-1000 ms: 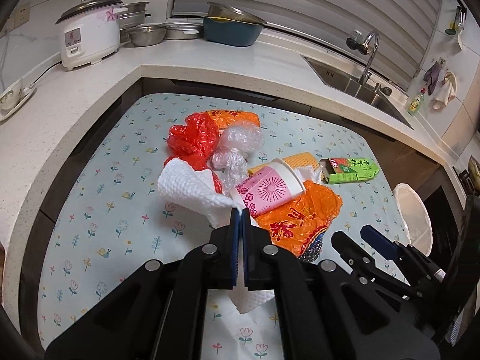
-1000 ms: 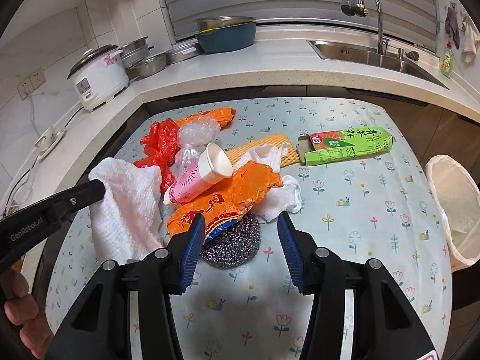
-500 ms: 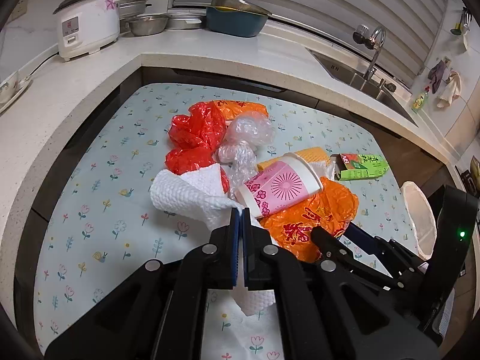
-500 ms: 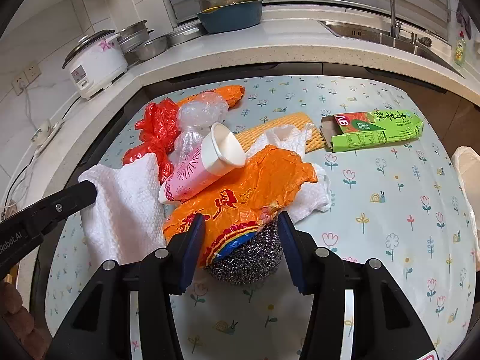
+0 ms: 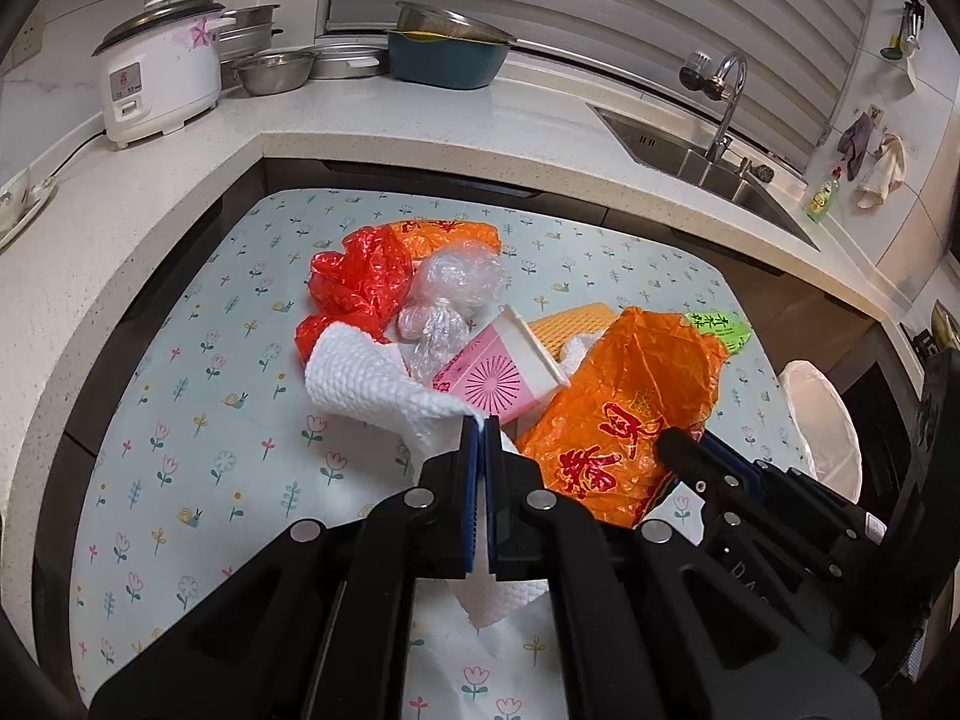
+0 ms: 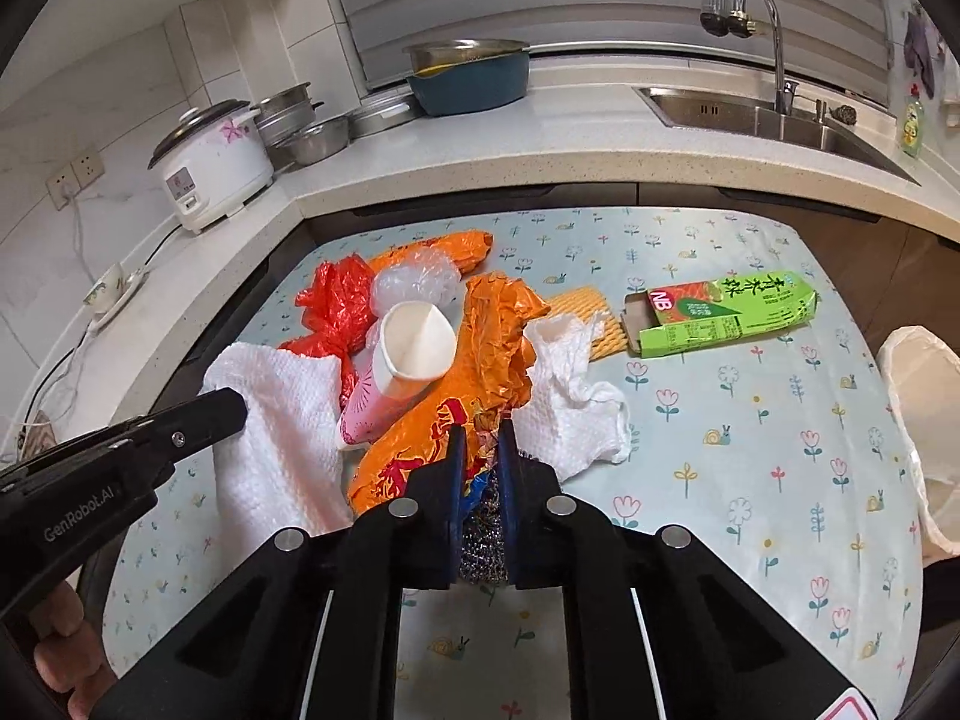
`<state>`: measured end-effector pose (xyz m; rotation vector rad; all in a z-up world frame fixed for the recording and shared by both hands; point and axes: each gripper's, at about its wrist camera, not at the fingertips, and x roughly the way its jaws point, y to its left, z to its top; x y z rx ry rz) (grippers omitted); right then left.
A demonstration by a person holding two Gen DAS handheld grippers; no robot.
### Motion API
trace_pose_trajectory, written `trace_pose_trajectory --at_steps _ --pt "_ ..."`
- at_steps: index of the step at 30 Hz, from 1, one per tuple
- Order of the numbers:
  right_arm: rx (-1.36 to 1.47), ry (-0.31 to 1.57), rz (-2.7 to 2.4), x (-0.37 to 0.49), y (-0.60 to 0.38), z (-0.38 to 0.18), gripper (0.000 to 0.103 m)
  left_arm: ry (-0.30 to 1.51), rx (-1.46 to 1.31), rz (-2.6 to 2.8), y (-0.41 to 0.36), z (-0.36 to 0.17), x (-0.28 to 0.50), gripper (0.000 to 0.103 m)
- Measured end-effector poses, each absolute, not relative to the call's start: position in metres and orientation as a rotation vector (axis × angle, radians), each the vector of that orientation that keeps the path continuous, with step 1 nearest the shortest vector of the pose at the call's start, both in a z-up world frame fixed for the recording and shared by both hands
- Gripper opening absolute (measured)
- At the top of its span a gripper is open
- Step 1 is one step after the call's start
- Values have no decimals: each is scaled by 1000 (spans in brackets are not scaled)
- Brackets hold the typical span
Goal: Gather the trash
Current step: 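Grasp the orange plastic bag with the right gripper and lift it, then carry the orange bag with the right gripper while the left gripper carries the paper towel to the bin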
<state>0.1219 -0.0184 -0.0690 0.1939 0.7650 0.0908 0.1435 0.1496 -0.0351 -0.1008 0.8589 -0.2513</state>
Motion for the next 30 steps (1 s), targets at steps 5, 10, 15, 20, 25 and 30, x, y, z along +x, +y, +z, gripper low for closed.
trace_pose_trajectory --at_steps 5,10,15,20,25,30 --pt "219 712 57 103 -44 -50 9 834 -85 -279 130 -20 131 2" --pt "247 666 19 85 -73 -35 7 808 -59 -313 107 -5 119 2" --pt "277 629 -23 68 -105 -26 7 789 -36 -356 77 8 110 2" --pt "312 604 -72 53 -143 -21 7 769 -8 -408 38 20 102 2" --pt "353 596 -135 37 -183 -25 7 763 14 -479 -9 26 98 2" --pt "387 590 -211 20 -227 -33 7 773 36 -554 -60 23 97 2"
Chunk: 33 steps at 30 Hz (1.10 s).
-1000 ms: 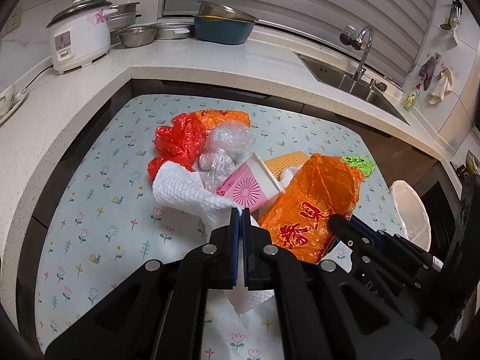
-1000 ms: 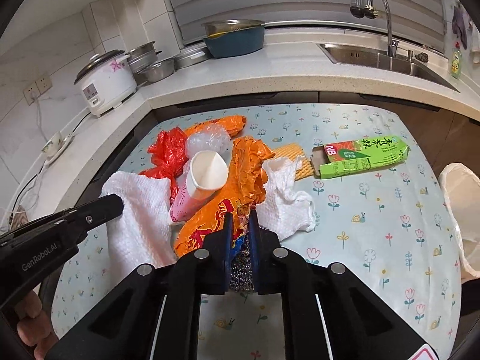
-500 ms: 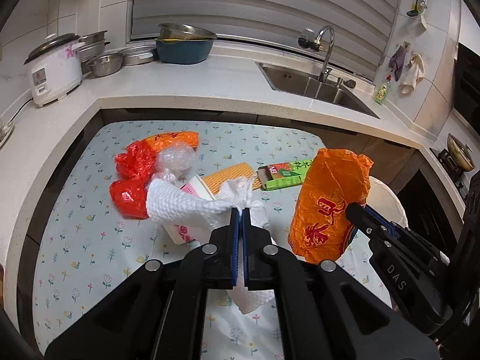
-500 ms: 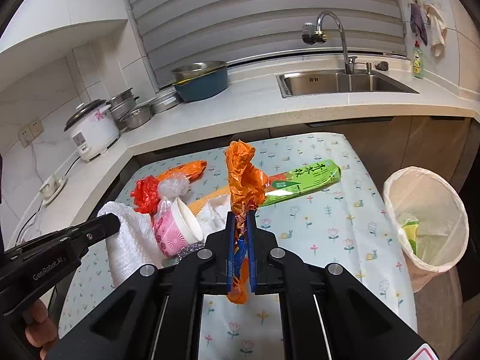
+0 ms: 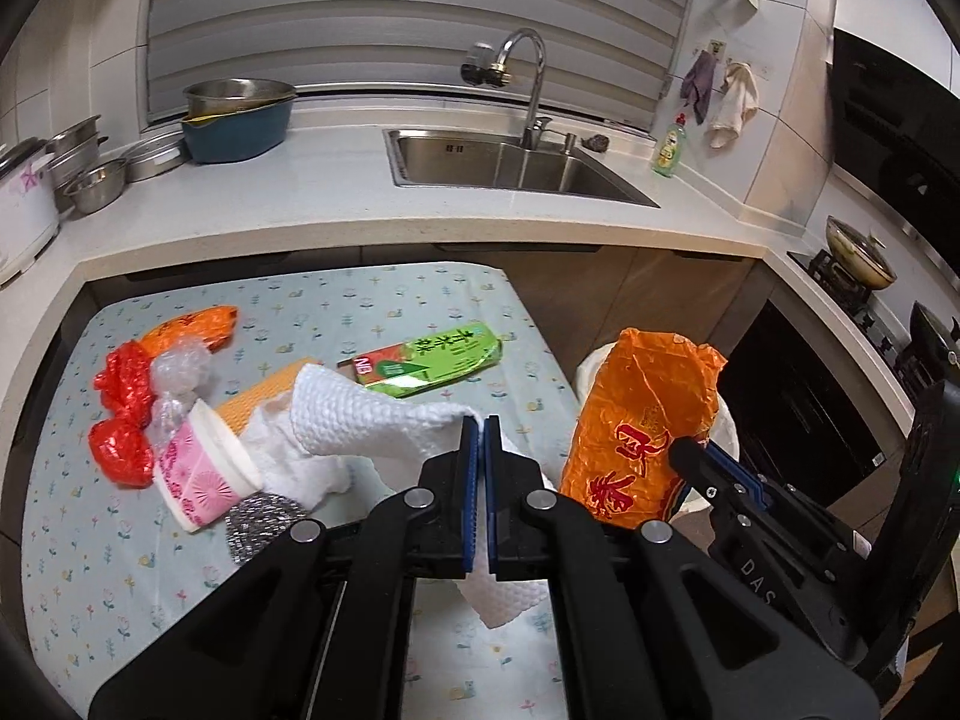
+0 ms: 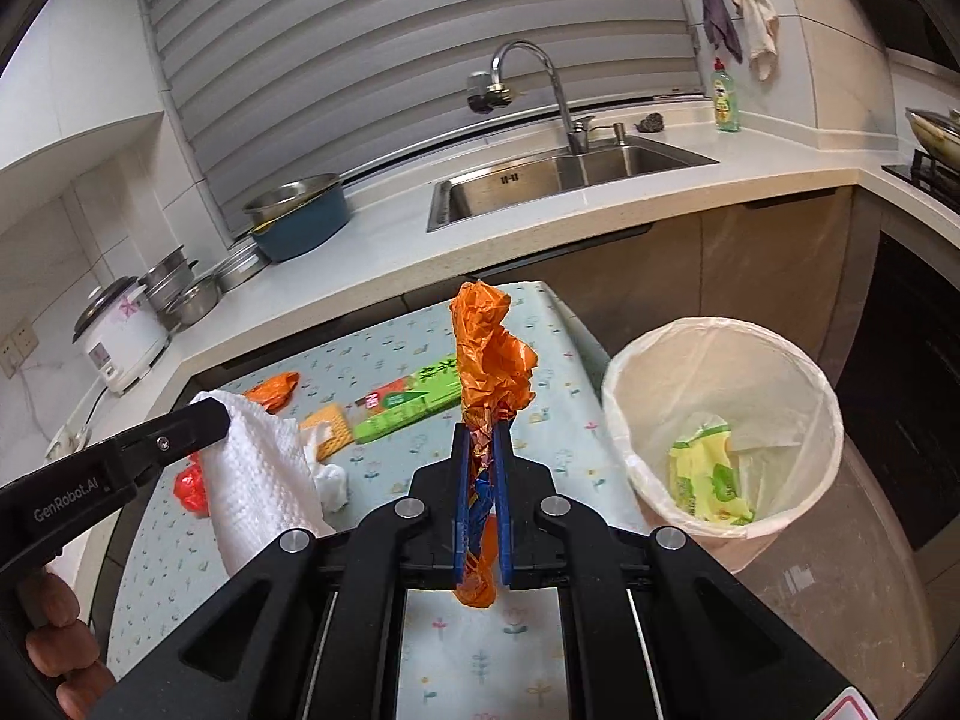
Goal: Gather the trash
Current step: 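Carry the orange bag with the right gripper while the left gripper carries the paper towel to the bin, then open both grippers to drop the orange bag and paper towel into the bin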
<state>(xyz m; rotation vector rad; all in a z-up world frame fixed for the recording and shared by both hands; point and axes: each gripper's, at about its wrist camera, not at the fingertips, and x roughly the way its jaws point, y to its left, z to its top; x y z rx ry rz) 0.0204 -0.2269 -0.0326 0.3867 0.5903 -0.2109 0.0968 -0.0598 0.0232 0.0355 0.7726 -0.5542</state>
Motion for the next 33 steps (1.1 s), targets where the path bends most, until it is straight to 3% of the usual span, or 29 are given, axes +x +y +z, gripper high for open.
trace_pose_trajectory --at_steps 21,33 --pt "455 609 -475 -6 -369 -72 7 824 36 -842 -248 0 121 2" --pt "468 639 -484 15 -389 -93 8 866 17 -854 -274 -33 144 5"
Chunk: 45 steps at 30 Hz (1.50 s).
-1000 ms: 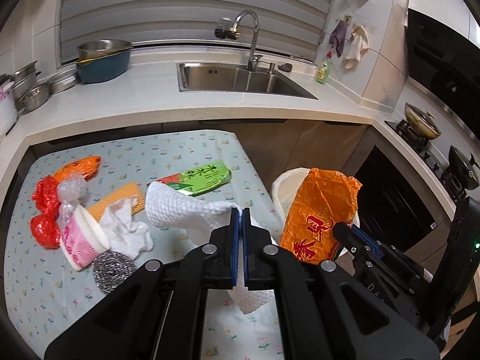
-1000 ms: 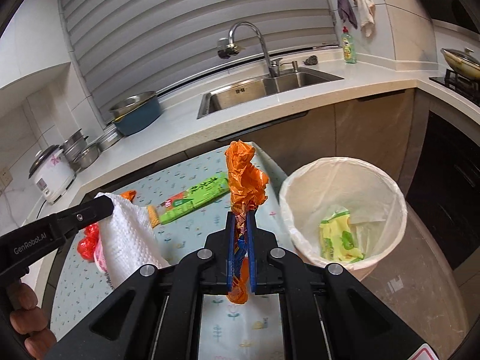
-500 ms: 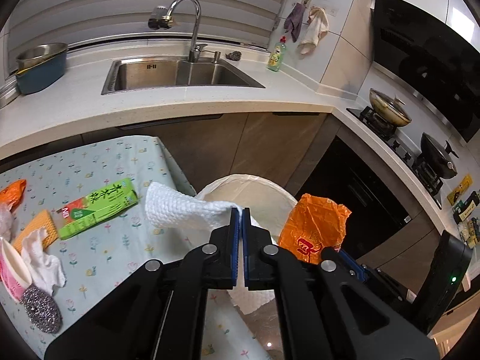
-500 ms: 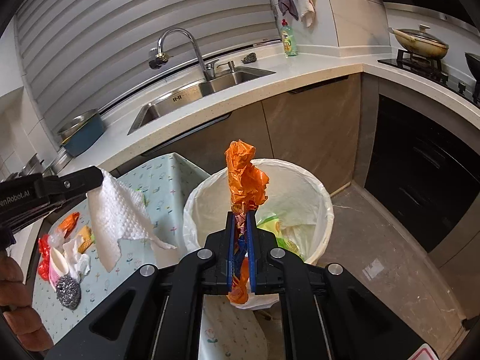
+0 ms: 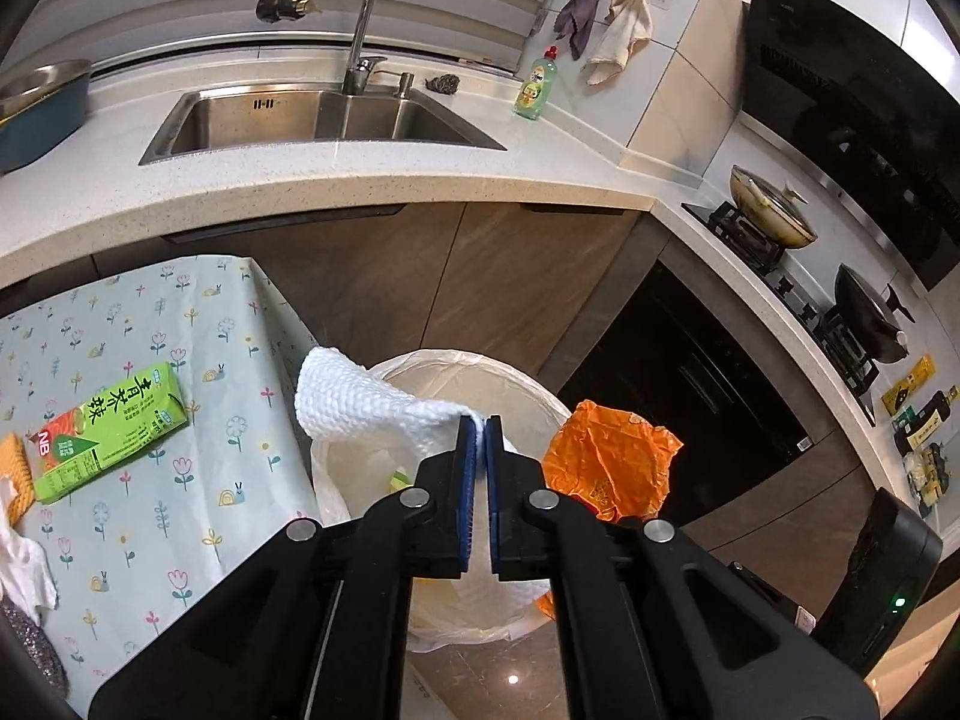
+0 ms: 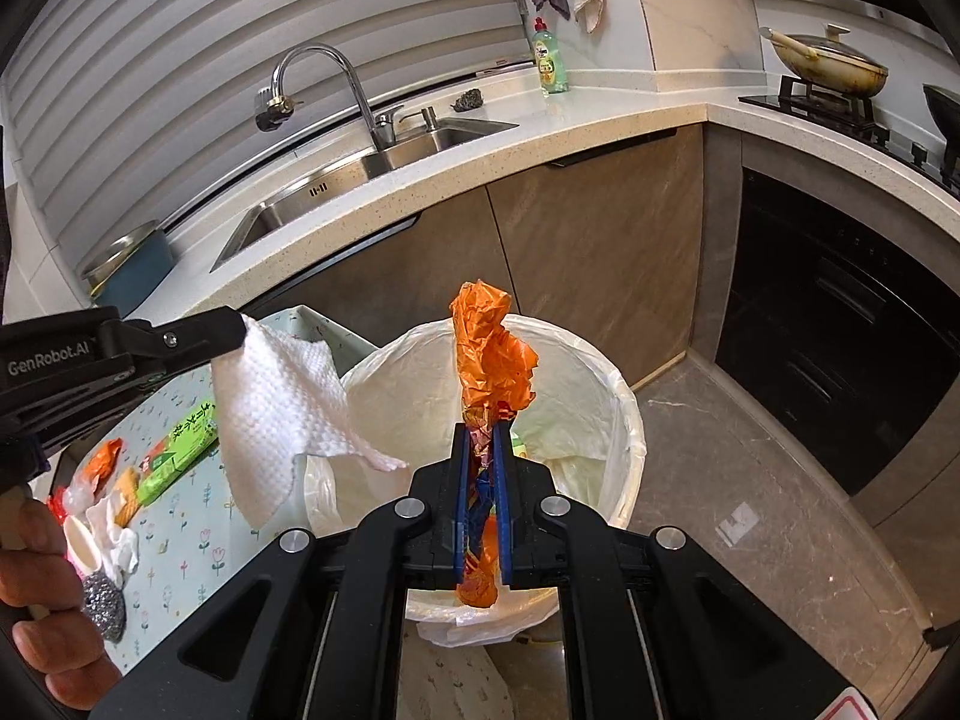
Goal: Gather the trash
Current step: 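Open both grippers to drop the orange bag and paper towel into the bin, then move both tools back over the trash pile on the table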
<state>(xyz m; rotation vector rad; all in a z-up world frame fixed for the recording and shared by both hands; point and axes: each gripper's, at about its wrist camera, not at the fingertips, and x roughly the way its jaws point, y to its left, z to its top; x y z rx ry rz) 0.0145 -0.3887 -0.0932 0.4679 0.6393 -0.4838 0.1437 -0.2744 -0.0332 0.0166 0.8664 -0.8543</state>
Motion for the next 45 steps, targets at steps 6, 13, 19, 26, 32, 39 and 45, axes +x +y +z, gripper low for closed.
trace_pose_trajectory --at_steps 6,13,19,26,32,39,45 --pt "464 622 -479 17 -384 -93 24 864 4 -803 -266 -39 148 44" --pt "467 609 -459 16 -375 -86 27 840 20 -761 -251 -33 145 44" --pt "447 588 -440 15 -357 -73 40 811 25 -715 -230 -23 140 44" --pt "433 598 -405 15 -332 -69 42 801 10 -647 -191 -18 138 50" --pt "409 589 -358 18 -300 -59 48 790 3 -587 -152 -17 136 50" --pt "374 609 -288 32 -257 -56 50 805 -19 -511 -98 -24 140 51" --pt "342 633 -221 47 -216 -57 50 817 -42 -421 -45 -32 148 52"
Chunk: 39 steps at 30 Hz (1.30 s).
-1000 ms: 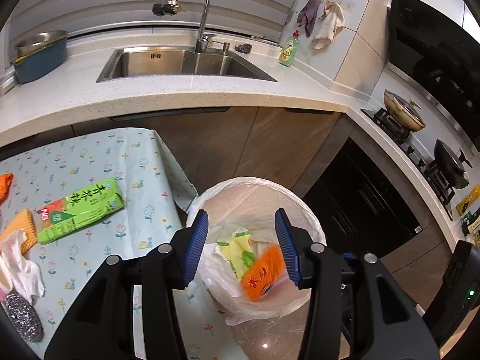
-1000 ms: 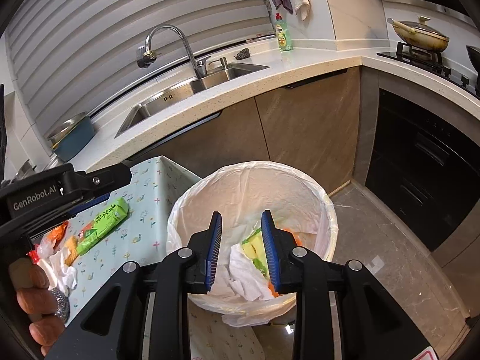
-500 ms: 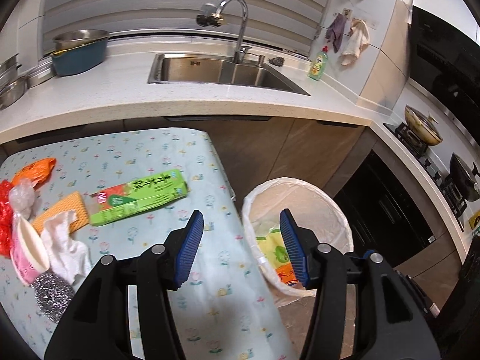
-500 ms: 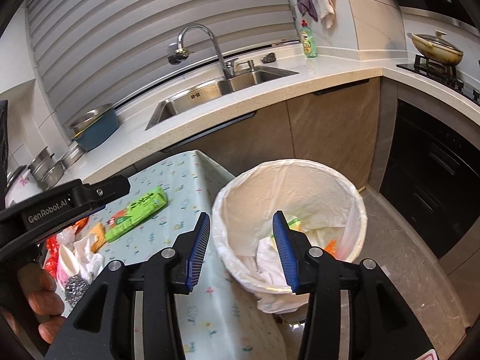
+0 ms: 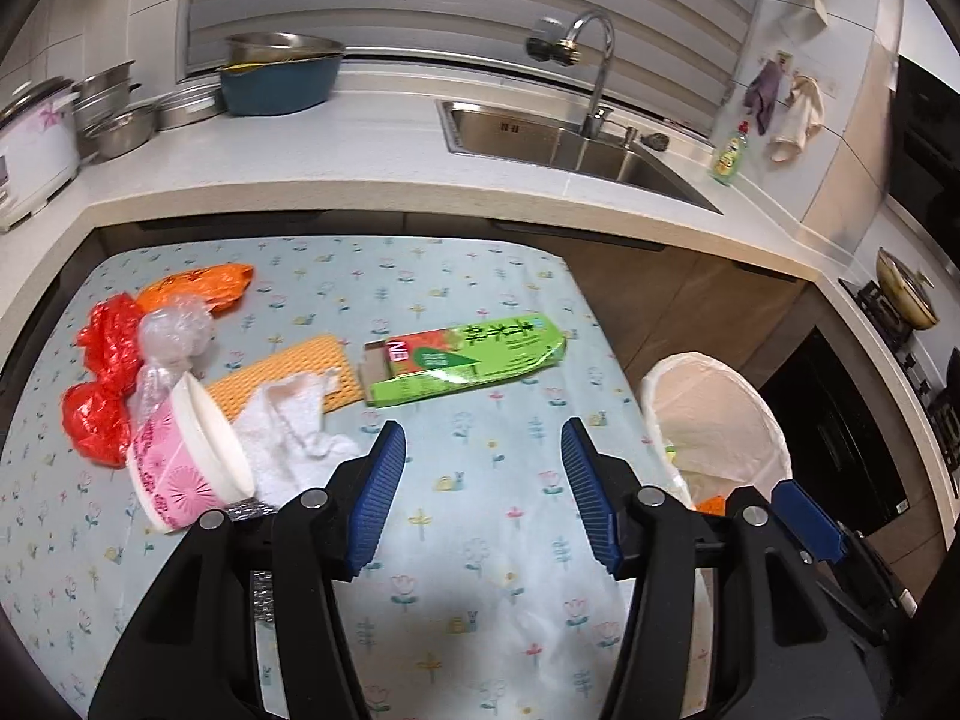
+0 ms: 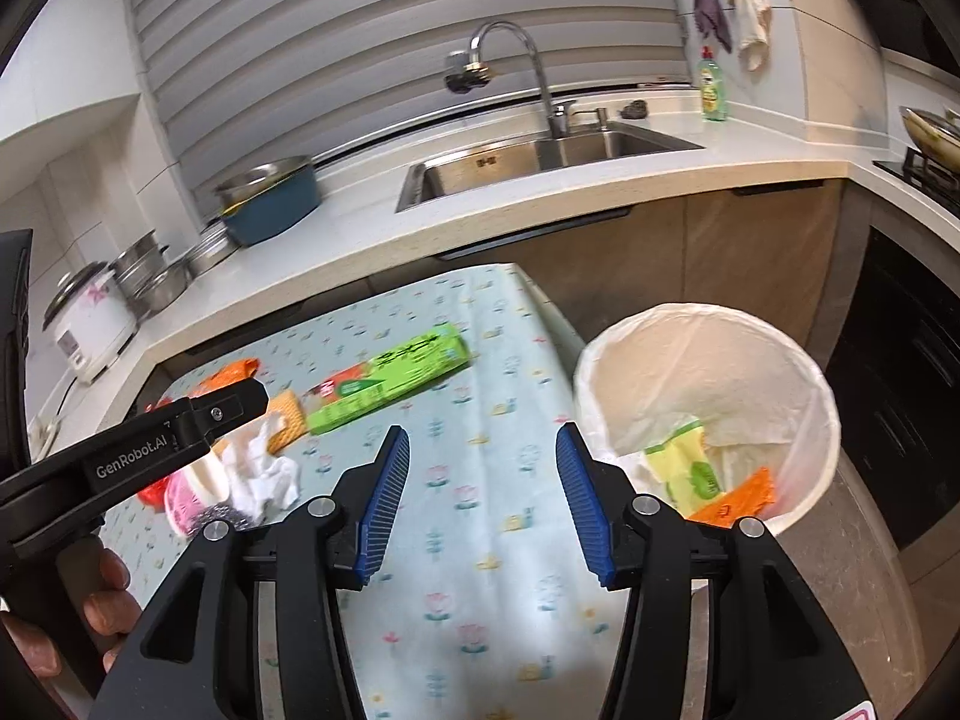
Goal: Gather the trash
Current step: 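Move both tools back over the trash pile on the table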
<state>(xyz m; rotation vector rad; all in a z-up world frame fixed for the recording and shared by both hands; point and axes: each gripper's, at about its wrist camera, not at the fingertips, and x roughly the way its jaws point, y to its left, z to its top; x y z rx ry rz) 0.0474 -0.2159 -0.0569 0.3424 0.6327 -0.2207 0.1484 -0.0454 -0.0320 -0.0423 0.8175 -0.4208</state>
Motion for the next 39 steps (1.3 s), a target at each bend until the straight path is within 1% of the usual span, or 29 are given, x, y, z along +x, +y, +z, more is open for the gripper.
trace_pose_trajectory --at_steps 9,13,21,22,26,31,35,39 --pt "301 672 -120 76 -152 -61 50 831 -82 -292 39 -44 165 52" --pt "273 690 -79 89 -123 -63 50 831 -111 -239 77 -49 172 56" --pt "256 731 -22 117 -80 -74 50 857 -154 -159 139 -65 188 56" --pt "252 735 -18 121 -76 -75 50 860 -156 -150 144 -67 190 56" --pt "232 751 -8 137 -60 -81 50 866 -158 -115 163 -75 201 63" --pt "217 777 0 158 -47 -93 50 897 -184 -92 183 -90 219 65" --pt "211 795 0 176 -42 -101 50 917 -208 -83 192 -100 233 69" --pt "215 811 7 192 -37 -109 50 932 -223 -75 198 -109 245 69"
